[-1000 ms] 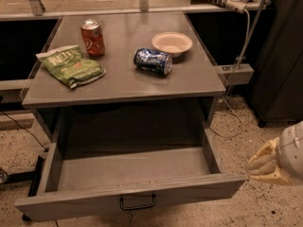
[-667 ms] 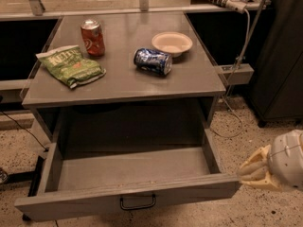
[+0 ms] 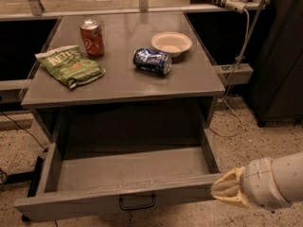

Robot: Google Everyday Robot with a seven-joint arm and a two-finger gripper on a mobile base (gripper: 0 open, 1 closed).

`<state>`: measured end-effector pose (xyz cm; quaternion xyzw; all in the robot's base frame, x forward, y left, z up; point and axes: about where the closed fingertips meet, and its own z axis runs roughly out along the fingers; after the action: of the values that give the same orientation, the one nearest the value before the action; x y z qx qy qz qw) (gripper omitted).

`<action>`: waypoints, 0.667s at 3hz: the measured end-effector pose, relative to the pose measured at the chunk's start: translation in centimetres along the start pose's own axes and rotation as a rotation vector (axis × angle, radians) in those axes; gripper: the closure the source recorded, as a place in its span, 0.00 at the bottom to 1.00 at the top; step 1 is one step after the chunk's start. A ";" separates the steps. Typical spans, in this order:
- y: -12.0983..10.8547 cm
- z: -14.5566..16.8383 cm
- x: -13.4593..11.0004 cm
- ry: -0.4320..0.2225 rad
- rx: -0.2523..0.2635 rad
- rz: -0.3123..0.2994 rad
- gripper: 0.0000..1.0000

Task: Close top drawer

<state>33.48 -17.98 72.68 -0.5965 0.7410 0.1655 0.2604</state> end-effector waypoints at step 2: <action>0.5 5.4 0.7 -0.116 -0.018 0.022 1.00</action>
Offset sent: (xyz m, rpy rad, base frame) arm 0.0103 0.0351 -0.0793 0.1777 0.0066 -0.0048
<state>33.93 -15.46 67.91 -0.5800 0.7296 0.2092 0.2959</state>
